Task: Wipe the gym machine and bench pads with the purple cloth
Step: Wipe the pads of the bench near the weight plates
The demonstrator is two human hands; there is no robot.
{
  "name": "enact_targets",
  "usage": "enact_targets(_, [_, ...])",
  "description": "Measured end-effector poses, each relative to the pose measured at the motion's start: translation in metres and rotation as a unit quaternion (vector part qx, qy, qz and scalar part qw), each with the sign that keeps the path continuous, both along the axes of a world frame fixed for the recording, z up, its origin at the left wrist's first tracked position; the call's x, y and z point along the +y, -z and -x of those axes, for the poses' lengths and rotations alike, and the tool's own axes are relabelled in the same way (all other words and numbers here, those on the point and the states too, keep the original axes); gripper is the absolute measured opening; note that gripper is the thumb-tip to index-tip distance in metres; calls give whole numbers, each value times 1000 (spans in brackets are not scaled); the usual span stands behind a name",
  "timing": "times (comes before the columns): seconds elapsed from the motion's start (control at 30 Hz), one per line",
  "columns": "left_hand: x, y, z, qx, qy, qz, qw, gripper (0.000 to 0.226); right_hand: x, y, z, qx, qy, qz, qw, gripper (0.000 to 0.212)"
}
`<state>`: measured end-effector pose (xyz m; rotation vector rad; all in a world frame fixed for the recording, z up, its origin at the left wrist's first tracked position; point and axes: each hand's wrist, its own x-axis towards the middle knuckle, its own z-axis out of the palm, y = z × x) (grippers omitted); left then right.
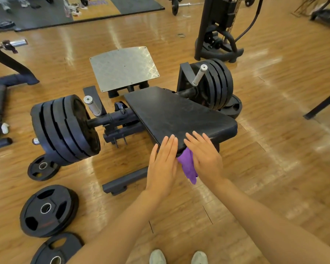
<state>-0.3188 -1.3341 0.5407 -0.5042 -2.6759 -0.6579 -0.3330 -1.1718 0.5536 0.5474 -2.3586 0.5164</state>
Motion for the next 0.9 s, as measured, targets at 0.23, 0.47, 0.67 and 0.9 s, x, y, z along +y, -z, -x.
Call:
enact_targets(0.23, [-20,-9,0,-73,54,-138,986,52,-24,-2,1,24,89,164,982,19])
enact_targets(0.47, [-16,6,6,-7,46,-112,993,56,-27,17,5,117,67,117,984,19])
enact_targets(0.67, [-19,18,11,4,76,-130,989,53,-34,47,-13,0,-19,83,996,51])
enact_targets(0.9, [-40,21,18,-7,141,-96,985,50,-21,58,8,81,-27,-50,995,47])
